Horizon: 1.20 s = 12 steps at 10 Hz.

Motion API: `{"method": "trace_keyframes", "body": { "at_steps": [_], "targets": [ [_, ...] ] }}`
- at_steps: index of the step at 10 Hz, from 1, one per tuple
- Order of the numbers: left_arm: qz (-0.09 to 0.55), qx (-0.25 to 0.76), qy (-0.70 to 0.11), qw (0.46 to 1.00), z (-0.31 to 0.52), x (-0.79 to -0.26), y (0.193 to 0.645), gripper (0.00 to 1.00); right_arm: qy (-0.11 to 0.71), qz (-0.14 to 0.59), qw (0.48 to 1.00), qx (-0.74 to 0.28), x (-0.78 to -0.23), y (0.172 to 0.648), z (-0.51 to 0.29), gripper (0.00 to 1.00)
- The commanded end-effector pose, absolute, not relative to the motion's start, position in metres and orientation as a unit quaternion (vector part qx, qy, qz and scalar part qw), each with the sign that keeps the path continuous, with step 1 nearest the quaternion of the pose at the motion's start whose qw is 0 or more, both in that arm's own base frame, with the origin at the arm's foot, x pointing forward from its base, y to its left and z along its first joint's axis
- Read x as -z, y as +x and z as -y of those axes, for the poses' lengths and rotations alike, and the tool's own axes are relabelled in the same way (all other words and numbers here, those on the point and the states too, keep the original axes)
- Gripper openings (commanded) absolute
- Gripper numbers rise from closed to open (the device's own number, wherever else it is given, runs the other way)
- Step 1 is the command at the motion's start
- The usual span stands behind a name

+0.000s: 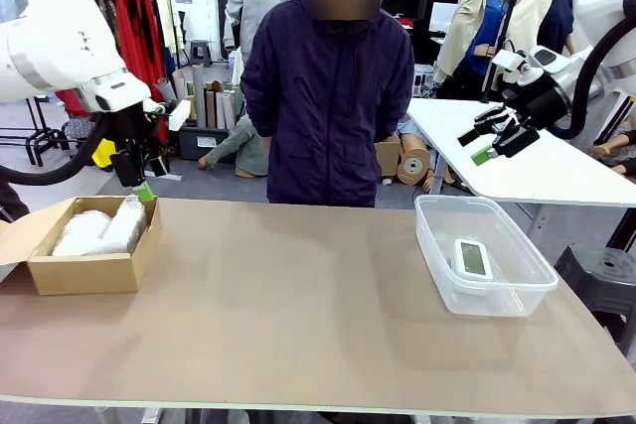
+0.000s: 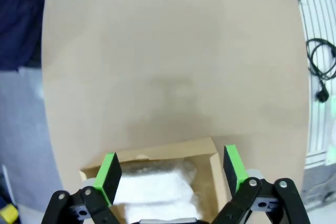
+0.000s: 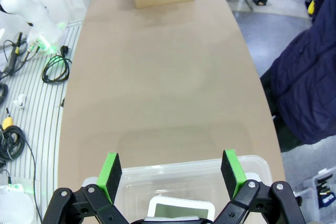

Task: Separate and place wrapped and unwrapped clocks.
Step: If the picked Digital clock is wrapped, place it in the Package Box ; if not, place it in the Organizing box.

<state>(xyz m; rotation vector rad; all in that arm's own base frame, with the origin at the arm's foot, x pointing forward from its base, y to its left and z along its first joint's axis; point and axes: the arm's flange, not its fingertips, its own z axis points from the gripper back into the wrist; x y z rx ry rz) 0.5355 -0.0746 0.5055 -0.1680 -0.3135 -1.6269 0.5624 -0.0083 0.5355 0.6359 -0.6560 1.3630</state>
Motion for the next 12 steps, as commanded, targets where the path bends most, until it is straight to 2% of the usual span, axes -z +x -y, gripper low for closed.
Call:
{"method": "trace_keyframes", "body": {
  "at_steps": [1, 3, 5, 7, 12],
  "targets": [
    [0.174, 0.761, -0.140, 0.610, 0.051, -0.508, 0.532, 1.00, 0.271, 0.293, 0.679, -0.616, -0.534, 0.559, 0.008, 1.00],
    [0.196, 0.756, -0.189, 0.595, 0.040, -0.512, 0.539, 1.00, 0.271, 0.293, 0.679, -0.616, -0.534, 0.559, 0.008, 1.00],
    [0.249, 0.743, -0.222, 0.580, 0.029, -0.519, 0.543, 1.00, 0.271, 0.293, 0.679, -0.616, -0.534, 0.559, 0.008, 1.00],
    [0.263, 0.705, -0.245, 0.612, 0.026, -0.523, 0.551, 1.00, 0.271, 0.293, 0.679, -0.616, -0.534, 0.559, 0.008, 1.00],
    [0.326, 0.668, -0.203, 0.637, 0.011, -0.531, 0.559, 1.00, 0.271, 0.293, 0.679, -0.616, -0.534, 0.559, 0.008, 1.00]
  ]
}}
